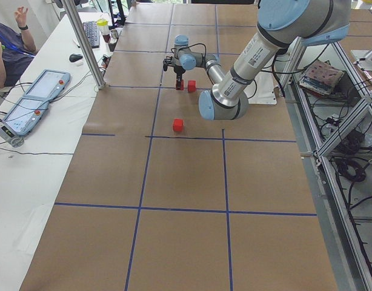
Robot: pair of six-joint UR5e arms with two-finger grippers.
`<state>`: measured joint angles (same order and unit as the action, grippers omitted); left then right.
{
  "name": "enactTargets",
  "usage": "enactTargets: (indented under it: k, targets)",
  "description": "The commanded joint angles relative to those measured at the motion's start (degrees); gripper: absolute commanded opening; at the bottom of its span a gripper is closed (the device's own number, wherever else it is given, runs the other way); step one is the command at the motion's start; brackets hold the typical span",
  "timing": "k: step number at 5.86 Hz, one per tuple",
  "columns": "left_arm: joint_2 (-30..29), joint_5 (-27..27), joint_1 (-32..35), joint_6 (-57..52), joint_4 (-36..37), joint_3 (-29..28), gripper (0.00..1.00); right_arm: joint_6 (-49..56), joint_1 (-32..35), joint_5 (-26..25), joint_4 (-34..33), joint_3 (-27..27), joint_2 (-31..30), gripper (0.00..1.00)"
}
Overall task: Form red blocks into L shape at center
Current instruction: 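Carry the cube with the left gripper and lower it beyond the center cube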
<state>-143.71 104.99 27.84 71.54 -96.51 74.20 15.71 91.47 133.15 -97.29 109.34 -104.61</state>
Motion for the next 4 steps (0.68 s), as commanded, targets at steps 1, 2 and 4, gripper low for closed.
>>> enactTargets:
  k: [1,2,4]
  targets:
    - [-0.6,0.0,-0.1,0.0,0.1,-1.0,0.29,0.0,0.0,0.0,0.0,0.0,-0.1,1.00]
    - [-0.6,0.0,-0.1,0.0,0.1,-1.1,0.30,0.0,0.0,0.0,0.0,0.0,-0.1,1.00]
    - [-0.6,0.0,-0.1,0.1,0.4,-1.0,0.32,0.0,-0.1,0.0,0.0,-0.1,0.0,1.00]
